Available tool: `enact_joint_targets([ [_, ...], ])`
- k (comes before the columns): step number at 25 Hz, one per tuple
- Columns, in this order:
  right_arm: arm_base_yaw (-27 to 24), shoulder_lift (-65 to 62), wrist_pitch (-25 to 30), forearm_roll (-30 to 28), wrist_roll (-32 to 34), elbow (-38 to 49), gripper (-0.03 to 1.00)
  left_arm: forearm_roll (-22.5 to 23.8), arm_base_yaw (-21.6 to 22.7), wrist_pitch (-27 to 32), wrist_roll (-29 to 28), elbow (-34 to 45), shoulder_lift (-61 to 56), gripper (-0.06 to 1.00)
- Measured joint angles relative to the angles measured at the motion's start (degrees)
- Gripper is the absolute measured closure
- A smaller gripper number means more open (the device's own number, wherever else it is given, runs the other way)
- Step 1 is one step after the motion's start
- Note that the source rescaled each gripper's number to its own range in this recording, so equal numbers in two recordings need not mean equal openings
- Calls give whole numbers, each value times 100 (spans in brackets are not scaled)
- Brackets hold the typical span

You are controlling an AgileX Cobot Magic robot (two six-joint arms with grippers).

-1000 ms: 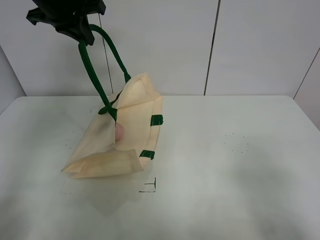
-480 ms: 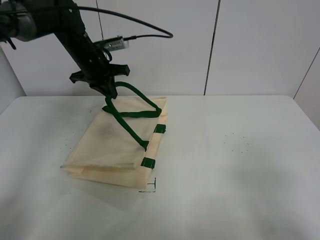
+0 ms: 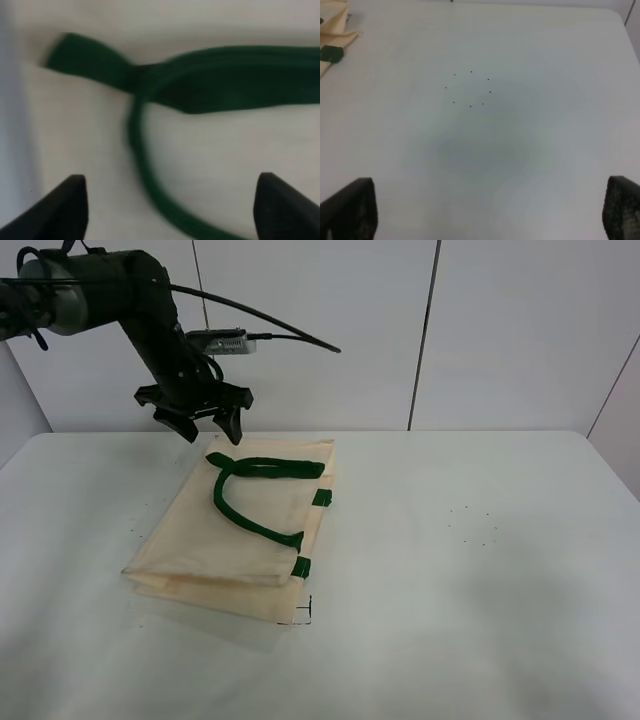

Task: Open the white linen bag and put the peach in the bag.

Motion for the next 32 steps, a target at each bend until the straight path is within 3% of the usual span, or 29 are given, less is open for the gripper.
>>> enact_joint_targets([
  [2,0,0,0,0,0,0,-3,391,46,0,-194,0,0,-3],
  [5,0,0,0,0,0,0,-3,588,241,12,-291,0,0,-4],
  [14,0,0,0,0,0,0,-3,411,1465,366,-275,0,0,-4],
  [19,0,0,0,0,0,0,-3,293,1634,500,-228,97,-91,-4],
  [24,0,0,0,0,0,0,-3,262,1614,505,-176,934,-825,-4],
  [32,0,0,0,0,0,0,-3,262,1614,513,-128,3451,-2979,-4],
])
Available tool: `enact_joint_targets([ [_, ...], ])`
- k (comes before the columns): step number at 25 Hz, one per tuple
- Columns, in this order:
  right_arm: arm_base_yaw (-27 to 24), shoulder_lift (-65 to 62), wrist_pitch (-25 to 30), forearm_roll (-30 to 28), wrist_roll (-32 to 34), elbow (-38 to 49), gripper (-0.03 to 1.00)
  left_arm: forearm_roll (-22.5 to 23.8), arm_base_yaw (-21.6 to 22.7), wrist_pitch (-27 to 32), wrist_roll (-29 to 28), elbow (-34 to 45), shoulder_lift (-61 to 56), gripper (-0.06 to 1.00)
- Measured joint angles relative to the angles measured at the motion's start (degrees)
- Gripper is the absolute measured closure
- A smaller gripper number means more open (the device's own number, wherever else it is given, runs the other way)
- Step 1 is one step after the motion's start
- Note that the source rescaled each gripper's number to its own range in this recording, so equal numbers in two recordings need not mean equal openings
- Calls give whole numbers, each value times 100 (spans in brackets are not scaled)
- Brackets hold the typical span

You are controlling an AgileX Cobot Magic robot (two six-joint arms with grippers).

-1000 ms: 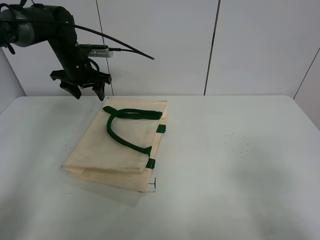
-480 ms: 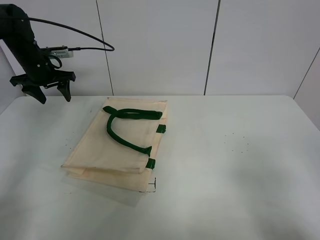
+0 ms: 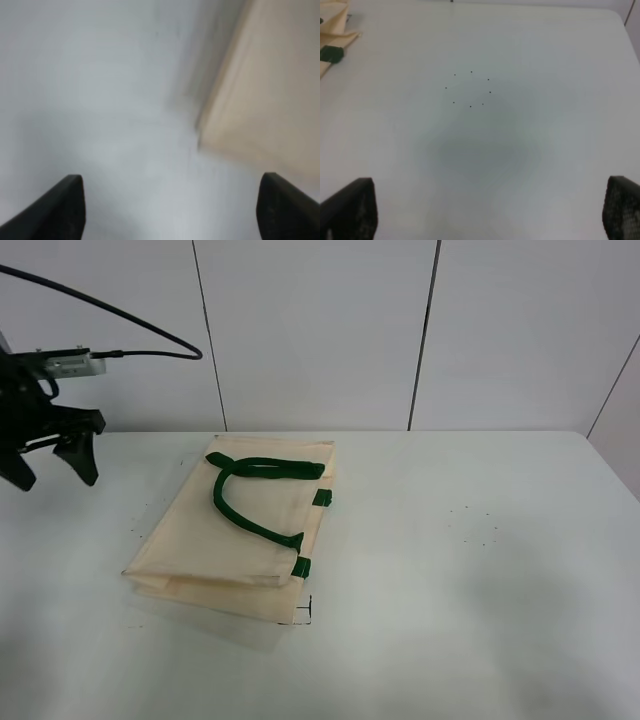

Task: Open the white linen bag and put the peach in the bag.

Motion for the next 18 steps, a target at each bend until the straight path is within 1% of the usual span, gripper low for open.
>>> enact_joint_targets([
  [6,0,0,0,0,0,0,-3,4,0,33,96,2063,-2228,-4],
  [9,0,0,0,0,0,0,-3,4,0,-88,281,2974,-3334,-4],
  [13,0,0,0,0,0,0,-3,-1,0,-367,440,3973,-4813,-4],
  [16,0,0,0,0,0,0,-3,-1,0,-529,523,4499,-5843,-4],
  [18,0,0,0,0,0,0,-3,-1,0,-521,528,4703,-6532,-4],
])
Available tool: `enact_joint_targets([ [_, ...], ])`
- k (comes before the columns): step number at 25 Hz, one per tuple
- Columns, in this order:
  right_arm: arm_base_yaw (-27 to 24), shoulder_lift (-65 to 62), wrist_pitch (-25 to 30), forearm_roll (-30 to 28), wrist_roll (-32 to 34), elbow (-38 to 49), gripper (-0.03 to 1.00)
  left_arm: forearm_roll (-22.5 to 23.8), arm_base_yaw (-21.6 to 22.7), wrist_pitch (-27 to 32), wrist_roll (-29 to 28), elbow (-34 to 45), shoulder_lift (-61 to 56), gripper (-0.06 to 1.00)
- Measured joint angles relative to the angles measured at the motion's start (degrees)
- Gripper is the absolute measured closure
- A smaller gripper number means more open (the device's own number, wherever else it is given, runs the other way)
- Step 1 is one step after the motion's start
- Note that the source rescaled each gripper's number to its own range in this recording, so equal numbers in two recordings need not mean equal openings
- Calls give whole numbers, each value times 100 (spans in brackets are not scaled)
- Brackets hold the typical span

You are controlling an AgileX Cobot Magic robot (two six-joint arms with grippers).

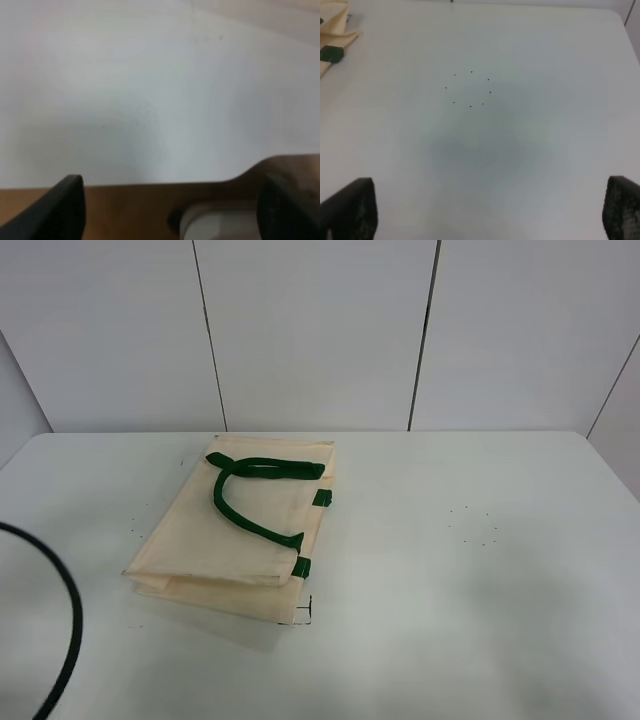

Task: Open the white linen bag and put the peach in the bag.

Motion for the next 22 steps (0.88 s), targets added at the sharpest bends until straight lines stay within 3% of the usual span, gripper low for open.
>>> enact_joint_targets([
  [12,0,0,0,0,0,0,-3,0,0,-3,22,77,-2517,-4],
  [22,0,0,0,0,0,0,-3,0,0,10,22,77,-2678,-4],
])
